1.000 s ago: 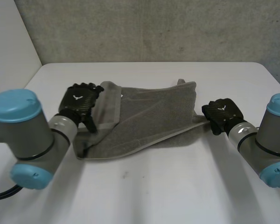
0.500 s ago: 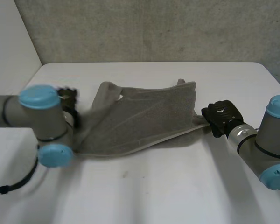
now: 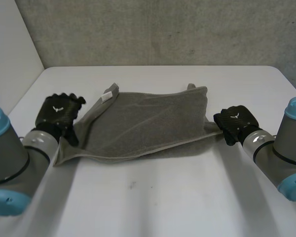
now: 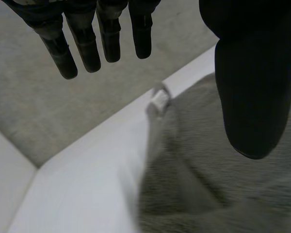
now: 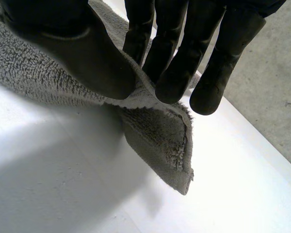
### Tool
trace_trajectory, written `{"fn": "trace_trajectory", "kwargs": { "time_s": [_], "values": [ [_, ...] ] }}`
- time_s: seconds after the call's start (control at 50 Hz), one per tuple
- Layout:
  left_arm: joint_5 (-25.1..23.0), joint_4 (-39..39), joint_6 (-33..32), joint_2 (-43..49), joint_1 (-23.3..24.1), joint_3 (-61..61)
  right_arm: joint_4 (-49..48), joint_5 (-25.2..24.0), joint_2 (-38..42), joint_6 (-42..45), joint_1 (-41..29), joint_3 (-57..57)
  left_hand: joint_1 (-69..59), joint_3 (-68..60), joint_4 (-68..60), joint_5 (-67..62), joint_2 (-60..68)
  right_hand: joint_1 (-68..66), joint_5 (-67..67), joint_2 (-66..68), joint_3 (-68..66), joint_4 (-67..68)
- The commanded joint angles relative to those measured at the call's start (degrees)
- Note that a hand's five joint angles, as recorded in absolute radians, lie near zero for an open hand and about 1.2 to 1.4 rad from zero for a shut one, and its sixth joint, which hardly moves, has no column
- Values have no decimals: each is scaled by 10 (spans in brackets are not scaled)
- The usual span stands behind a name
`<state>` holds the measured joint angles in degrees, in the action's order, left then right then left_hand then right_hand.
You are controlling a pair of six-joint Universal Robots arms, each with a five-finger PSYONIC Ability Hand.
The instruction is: Fold the towel.
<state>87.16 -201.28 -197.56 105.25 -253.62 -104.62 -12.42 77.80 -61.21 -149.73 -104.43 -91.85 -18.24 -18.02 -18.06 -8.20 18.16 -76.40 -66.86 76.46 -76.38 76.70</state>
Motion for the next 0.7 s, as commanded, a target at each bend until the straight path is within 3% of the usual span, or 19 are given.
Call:
{"fn": "trace_trajectory", "kwargs": {
  "time_s": [0.02,0.3,0.52,0.56,0.7],
  "values": [
    [-21,6,-1,-25,3,-63,4,0,0,4,0,0,-74,-77,-76,-75,75,-36,-31,35,-36,33],
    [-21,-13,-5,53,0,-59,5,1,1,5,0,-2,-78,-80,-80,-78,79,-36,-31,35,-36,33],
    [-33,-102,-5,110,-6,-21,5,1,-1,3,2,-1,-421,-423,-423,-421,422,-36,-31,35,-36,33],
    [-38,-112,-5,112,-7,-16,5,1,-3,1,4,0,-590,-592,-592,-590,591,-36,-31,35,-36,33],
    [-39,-110,-30,46,-12,-14,55,-4,-89,-1,4,14,-618,-620,-619,-618,618,-36,-31,35,-36,33]
  ]
}}
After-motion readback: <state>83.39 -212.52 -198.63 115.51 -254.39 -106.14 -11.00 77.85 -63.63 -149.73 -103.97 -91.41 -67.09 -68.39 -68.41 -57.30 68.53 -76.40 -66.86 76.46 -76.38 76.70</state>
